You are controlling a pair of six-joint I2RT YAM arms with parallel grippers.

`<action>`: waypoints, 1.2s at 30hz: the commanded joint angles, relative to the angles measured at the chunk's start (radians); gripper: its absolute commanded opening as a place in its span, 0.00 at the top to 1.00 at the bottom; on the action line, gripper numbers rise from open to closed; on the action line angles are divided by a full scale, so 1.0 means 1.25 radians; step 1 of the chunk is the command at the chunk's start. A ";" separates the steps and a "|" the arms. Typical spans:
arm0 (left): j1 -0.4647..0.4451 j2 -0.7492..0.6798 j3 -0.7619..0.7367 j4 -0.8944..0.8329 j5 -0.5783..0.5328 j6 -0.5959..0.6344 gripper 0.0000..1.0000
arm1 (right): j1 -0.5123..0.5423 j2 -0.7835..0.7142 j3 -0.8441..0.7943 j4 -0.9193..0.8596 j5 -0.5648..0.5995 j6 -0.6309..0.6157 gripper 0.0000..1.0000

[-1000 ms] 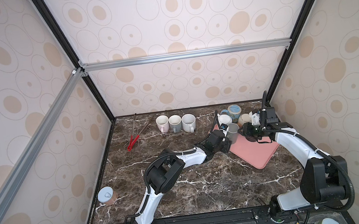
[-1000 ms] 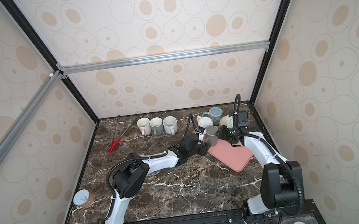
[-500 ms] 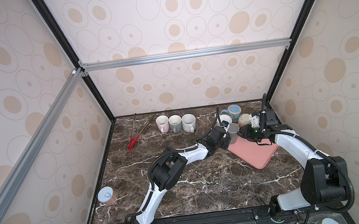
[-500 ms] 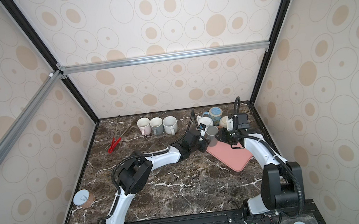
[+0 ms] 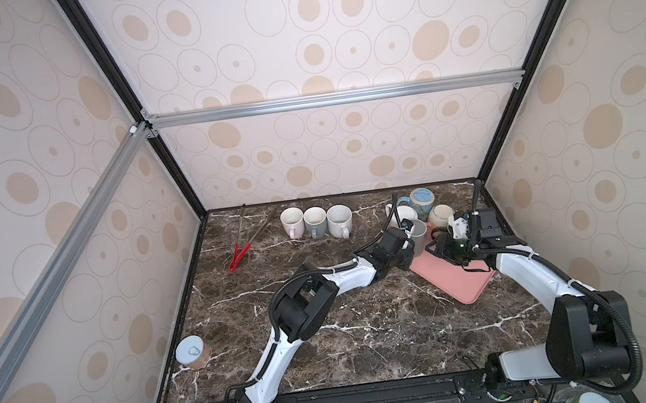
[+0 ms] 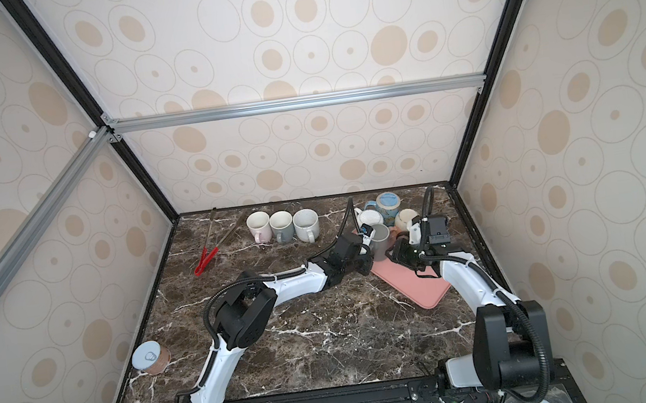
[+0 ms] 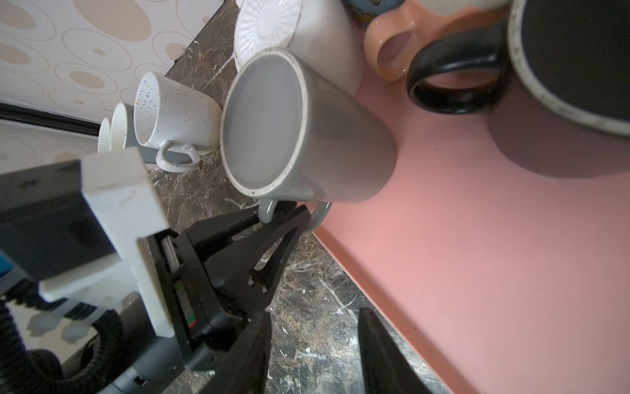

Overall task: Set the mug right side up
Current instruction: 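Raise the grey mug by its handle with the left gripper, then lift the grey mug high with the left gripper while the right approaches it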

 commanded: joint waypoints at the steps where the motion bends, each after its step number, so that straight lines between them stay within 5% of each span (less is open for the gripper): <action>1: 0.005 -0.063 -0.024 0.053 0.017 0.008 1.00 | -0.001 -0.043 -0.034 0.058 -0.024 0.055 0.55; 13: 0.049 -0.242 -0.215 0.303 0.089 -0.081 1.00 | 0.001 -0.143 -0.123 0.206 -0.075 0.220 0.59; 21: 0.102 -0.347 -0.374 0.592 0.170 -0.265 1.00 | 0.030 -0.183 -0.155 0.369 -0.095 0.346 0.59; 29: 0.149 -0.449 -0.461 0.768 0.214 -0.395 1.00 | 0.201 -0.143 -0.117 0.526 -0.050 0.395 0.58; 36: 0.190 -0.534 -0.517 0.895 0.244 -0.501 1.00 | 0.298 -0.066 -0.103 0.812 -0.074 0.450 0.57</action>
